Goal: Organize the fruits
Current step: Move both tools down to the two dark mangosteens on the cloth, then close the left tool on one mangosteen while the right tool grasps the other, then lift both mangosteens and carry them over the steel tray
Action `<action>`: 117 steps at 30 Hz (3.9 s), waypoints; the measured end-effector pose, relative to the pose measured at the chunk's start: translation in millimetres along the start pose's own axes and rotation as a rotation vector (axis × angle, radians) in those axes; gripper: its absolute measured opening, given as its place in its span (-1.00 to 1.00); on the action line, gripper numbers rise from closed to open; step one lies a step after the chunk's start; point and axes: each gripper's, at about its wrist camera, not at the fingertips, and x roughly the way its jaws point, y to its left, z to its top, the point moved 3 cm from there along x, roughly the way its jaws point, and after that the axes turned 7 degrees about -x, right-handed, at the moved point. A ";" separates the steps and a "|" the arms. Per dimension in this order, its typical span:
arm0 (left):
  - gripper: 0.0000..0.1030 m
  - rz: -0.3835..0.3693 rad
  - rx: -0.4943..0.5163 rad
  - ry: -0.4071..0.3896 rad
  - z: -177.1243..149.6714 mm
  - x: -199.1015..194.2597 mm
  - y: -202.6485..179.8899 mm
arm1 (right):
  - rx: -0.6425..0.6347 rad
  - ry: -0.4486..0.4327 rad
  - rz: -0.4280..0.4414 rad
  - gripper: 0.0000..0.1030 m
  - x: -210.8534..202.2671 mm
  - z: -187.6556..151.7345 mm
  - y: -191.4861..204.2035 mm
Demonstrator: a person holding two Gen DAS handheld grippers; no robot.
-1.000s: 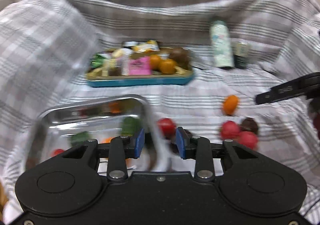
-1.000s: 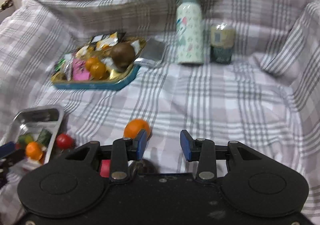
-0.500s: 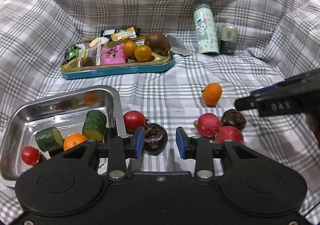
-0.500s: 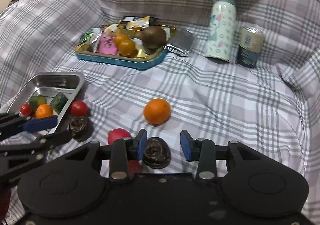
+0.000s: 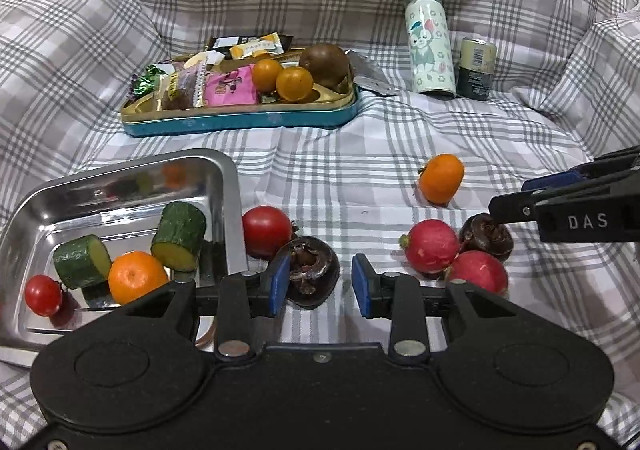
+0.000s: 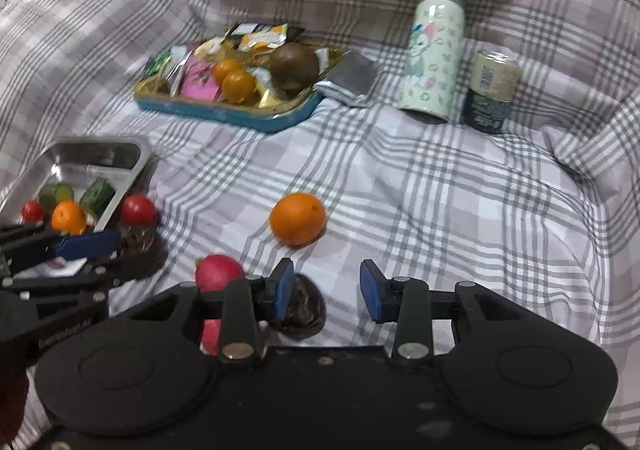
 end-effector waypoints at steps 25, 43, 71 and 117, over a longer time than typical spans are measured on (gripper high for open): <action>0.06 -0.058 -0.037 -0.025 0.8 5.7 -4.5 | -0.002 0.058 -0.054 -0.23 13.4 -2.5 1.9; 0.06 -0.072 -0.144 0.033 4.9 26.6 5.3 | -0.092 0.091 -0.073 -0.17 24.5 -5.7 20.7; 0.02 -0.042 -0.093 0.012 0.1 31.3 -1.6 | 0.039 0.023 -0.099 -0.09 21.9 -0.1 2.3; 0.01 0.008 -0.129 -0.196 35.9 -29.7 24.6 | 0.169 -0.234 -0.170 -0.11 -9.6 19.0 -9.2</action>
